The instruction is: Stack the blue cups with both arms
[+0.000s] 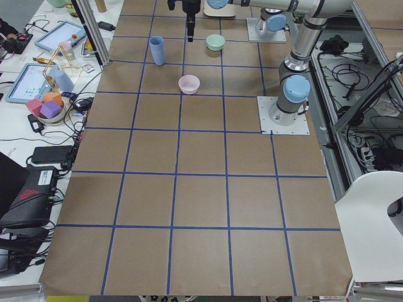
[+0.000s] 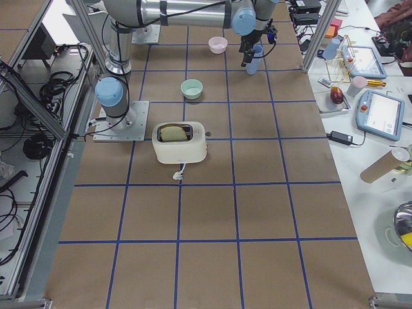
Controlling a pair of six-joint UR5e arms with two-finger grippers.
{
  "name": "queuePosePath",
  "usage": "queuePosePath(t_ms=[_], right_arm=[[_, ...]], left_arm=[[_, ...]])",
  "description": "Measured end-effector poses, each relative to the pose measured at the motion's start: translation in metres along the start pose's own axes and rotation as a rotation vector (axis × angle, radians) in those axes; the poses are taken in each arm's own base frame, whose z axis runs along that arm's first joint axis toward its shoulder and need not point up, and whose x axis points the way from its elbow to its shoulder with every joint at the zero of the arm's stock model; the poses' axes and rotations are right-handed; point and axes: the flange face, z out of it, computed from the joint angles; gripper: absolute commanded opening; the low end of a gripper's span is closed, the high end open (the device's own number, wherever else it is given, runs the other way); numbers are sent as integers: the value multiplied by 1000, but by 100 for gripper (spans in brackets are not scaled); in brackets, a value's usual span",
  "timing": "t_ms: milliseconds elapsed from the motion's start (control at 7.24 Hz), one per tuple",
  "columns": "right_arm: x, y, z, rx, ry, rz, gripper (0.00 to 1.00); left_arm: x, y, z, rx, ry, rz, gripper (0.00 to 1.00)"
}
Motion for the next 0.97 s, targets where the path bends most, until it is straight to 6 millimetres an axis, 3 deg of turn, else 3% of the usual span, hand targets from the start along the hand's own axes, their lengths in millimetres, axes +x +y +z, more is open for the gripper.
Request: queuePosePath(t_ms=[276,415,967], right_arm=[[0,49,-28,52,28,30,100],[1,62,-29,62,43,57,100],[4,74,-27,64,86,77,100]], left_arm=[[0,0,1,-1,0,0,100],[0,0,1,-2,0,0,100],[0,0,1,-2,0,0,100]])
